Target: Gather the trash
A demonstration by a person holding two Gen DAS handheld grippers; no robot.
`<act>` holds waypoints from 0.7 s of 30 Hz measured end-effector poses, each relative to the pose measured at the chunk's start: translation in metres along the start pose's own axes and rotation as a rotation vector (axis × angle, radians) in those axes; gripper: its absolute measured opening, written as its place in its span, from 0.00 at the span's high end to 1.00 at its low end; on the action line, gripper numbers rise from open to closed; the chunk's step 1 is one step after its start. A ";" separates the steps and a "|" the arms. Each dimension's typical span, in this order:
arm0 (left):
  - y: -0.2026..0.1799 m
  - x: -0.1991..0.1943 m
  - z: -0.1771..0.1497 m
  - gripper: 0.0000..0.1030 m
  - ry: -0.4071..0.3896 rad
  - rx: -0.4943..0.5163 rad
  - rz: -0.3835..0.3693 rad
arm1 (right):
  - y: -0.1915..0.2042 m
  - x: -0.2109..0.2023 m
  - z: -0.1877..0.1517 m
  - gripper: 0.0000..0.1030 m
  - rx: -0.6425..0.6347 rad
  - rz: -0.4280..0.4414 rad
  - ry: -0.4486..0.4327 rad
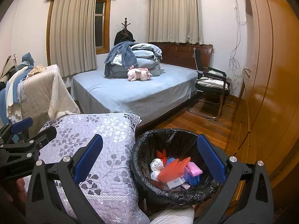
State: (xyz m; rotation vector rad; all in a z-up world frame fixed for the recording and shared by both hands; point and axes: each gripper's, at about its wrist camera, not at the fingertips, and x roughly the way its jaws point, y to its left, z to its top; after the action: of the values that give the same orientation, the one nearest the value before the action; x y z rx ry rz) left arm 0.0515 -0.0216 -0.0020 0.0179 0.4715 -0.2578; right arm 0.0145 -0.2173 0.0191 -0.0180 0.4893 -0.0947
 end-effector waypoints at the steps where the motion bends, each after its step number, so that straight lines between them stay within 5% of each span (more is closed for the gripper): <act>1: 0.000 -0.001 0.000 0.06 0.000 0.000 0.000 | 0.000 0.000 0.000 0.05 0.001 0.001 0.000; 21: 0.001 -0.001 0.000 0.06 0.000 0.000 0.000 | 0.002 0.001 -0.001 0.05 0.001 0.001 0.000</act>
State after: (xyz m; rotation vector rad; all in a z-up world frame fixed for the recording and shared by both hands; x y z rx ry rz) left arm 0.0510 -0.0203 -0.0013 0.0183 0.4710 -0.2577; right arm 0.0148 -0.2152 0.0182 -0.0171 0.4896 -0.0943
